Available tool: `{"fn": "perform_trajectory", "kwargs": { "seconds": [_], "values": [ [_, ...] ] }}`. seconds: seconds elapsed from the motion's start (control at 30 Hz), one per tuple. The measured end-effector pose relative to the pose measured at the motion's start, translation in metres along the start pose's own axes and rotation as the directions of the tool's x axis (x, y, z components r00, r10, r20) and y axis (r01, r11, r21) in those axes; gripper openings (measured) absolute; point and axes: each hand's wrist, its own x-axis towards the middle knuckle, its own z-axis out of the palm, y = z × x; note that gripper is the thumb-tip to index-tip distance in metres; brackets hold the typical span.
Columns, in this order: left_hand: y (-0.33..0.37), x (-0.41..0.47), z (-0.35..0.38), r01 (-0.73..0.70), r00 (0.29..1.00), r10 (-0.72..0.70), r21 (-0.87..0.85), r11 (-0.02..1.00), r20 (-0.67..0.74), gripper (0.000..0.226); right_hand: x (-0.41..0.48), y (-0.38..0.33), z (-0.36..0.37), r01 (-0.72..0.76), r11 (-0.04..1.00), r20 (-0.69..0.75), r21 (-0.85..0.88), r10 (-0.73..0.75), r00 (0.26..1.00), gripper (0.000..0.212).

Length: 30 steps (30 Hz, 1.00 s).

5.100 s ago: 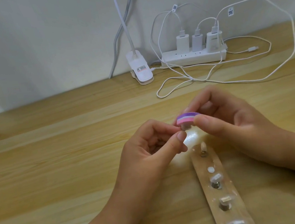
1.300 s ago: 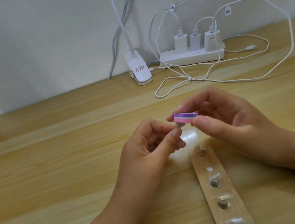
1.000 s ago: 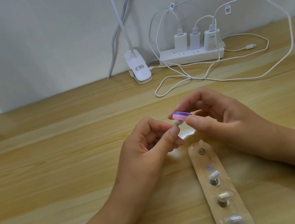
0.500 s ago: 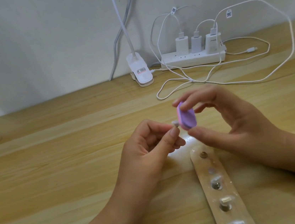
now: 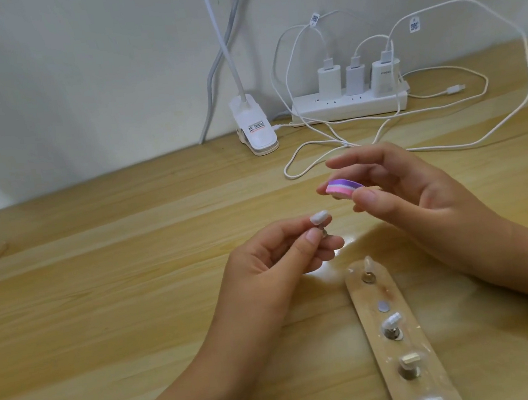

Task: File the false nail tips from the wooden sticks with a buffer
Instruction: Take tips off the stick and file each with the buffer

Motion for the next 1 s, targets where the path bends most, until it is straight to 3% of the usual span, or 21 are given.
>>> {"fn": "perform_trajectory", "kwargs": {
  "seconds": [0.3, 0.67, 1.0],
  "values": [
    [0.002, 0.001, 0.001, 0.024, 1.000, -0.024, -0.006, 1.000, 0.001, 0.013, 0.000, -0.004, 0.002, -0.029, 0.998, -0.003, 0.048, 0.029, 1.000, 0.037],
    [0.001, -0.002, 0.003, -0.036, 0.999, 0.036, 0.043, 0.998, 0.003, 0.017, -0.003, -0.009, 0.006, -0.083, 0.982, 0.084, 0.171, 0.069, 0.994, 0.030],
    [0.003, -0.005, 0.004, -0.062, 0.998, 0.062, 0.078, 0.995, -0.004, 0.010, -0.004, -0.010, 0.009, -0.092, 0.983, 0.071, 0.159, 0.081, 0.994, 0.027]
  ]
}}
